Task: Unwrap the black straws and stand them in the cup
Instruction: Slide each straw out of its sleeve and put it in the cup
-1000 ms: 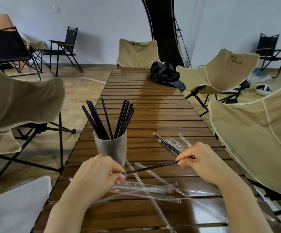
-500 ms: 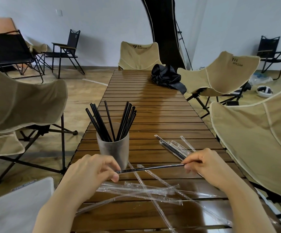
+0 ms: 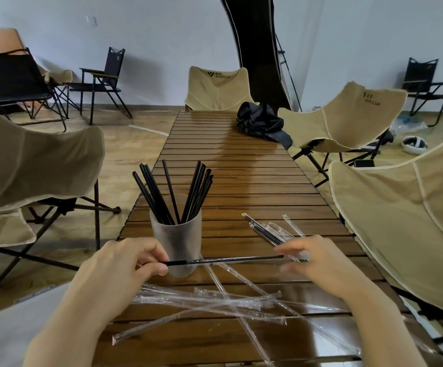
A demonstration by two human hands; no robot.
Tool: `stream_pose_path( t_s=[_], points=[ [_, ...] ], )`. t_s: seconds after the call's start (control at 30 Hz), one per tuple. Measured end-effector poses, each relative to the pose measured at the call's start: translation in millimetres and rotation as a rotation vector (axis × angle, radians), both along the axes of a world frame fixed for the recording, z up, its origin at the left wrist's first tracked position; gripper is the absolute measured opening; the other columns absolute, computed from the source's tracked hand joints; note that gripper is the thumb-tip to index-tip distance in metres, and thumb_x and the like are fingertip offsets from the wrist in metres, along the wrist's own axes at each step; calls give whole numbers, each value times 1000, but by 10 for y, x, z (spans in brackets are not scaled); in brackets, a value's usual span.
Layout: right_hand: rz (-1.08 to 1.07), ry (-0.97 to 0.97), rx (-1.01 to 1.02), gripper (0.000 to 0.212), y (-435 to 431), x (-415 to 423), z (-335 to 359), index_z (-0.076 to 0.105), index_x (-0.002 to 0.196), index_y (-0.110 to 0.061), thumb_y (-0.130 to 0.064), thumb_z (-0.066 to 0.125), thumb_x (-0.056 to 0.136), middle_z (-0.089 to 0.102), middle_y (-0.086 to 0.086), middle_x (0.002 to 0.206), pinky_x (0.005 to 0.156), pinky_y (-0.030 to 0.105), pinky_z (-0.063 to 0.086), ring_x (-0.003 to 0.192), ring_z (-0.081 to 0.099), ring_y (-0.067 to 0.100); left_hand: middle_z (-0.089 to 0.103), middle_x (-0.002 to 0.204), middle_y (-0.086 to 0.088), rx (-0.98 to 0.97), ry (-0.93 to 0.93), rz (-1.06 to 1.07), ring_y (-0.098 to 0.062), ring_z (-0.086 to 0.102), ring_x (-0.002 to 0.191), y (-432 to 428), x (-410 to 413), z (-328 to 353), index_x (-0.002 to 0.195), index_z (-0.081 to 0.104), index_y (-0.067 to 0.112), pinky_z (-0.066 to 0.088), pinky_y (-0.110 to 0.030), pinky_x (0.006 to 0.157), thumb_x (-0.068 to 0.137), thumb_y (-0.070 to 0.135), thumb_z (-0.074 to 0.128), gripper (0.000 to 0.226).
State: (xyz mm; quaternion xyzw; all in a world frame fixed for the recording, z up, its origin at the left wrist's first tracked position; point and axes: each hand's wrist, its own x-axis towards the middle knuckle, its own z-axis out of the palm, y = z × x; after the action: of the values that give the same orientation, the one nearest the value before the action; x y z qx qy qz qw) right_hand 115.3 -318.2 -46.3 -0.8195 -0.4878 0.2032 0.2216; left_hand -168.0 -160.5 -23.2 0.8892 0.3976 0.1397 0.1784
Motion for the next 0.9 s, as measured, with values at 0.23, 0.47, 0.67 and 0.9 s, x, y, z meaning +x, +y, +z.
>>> stream_pose_path(
  t_s=[0.23,0.47,0.67,0.9],
  points=[
    [27,92,74,15,185,-196,35,73,90,-28,-16,65,88,68,-11,72,71,15,52,72,66,3,65,75,30,-17,11,-128,15,58,80,-148,201,44,86,64,43,52,-18,74,89,44,58,7],
    [3,101,108,16,77,-88,0,72,78,-23,-11,65,88,70,-7,63,65,13,49,58,64,2,66,70,34,-111,-61,-103,17,61,72,-138,109,152,85,63,40,54,-20,74,85,44,61,5],
    [-105,96,118,18,74,-52,-70,71,71,-20,-13,67,87,69,-6,61,63,16,47,52,59,-1,63,65,36,22,-257,67,21,57,72,-109,-86,305,75,67,48,43,-17,60,62,57,69,16],
    [-133,112,141,15,122,-96,-77,73,76,-21,-15,66,88,70,-8,64,70,16,45,69,66,3,73,80,18,-97,-816,177,2,68,77,-88,-45,291,93,68,41,55,-38,79,57,45,78,37]
  ],
)
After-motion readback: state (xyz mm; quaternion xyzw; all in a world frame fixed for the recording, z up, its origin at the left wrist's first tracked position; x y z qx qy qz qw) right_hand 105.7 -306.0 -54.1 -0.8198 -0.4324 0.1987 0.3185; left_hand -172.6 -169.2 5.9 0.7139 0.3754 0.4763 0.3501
